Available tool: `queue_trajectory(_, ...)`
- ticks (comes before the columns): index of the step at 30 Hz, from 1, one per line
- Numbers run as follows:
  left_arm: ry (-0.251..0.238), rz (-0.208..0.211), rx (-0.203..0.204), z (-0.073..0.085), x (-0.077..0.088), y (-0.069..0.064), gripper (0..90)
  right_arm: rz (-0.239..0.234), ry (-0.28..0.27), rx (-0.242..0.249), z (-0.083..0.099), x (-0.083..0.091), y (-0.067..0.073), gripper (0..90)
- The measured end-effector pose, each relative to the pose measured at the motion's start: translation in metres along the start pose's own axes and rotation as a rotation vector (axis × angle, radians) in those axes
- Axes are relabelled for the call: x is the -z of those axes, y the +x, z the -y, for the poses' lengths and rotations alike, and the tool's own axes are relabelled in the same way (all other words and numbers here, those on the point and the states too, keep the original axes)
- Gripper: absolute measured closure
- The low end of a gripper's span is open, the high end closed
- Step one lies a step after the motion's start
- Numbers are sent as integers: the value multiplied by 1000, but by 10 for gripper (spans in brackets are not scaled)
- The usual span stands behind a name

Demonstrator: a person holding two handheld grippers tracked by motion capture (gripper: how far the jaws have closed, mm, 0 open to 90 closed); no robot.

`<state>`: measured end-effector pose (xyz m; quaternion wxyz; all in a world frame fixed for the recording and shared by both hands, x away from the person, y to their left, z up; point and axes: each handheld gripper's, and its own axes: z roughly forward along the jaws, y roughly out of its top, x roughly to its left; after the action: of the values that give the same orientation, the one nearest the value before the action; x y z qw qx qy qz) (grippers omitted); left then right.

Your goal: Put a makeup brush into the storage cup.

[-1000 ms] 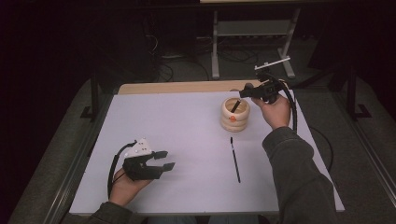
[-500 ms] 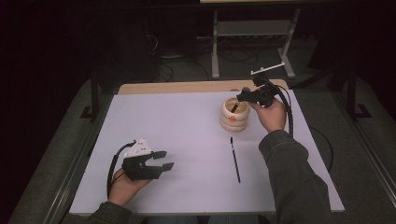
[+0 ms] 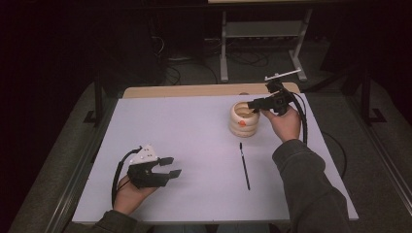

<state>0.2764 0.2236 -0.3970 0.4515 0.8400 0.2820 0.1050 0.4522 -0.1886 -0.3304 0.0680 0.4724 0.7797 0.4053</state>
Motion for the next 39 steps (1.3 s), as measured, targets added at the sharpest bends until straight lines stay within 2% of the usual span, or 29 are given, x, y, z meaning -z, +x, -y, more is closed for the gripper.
queue_trajectory(5,-3,-2,3,0,0,0,454,3,-10,-5,6,7,1,513)
queue_trajectory(7,-3,-2,4,0,0,-1,454,4,-15,6,9,10,1,494)
queue_trajectory(14,-1,-2,6,0,0,-1,450,-19,-19,-7,22,20,1,445)
queue_trajectory(17,-1,-4,7,0,0,-1,448,-24,-19,12,27,23,2,432)
queue_trajectory(25,-2,-2,6,0,0,-1,446,-34,-21,37,38,33,9,407)
queue_trajectory(32,-3,0,6,0,0,-1,445,-34,-20,58,47,41,23,373)
queue_trajectory(39,-9,-1,6,0,-1,-2,445,-29,-8,83,53,41,32,361)
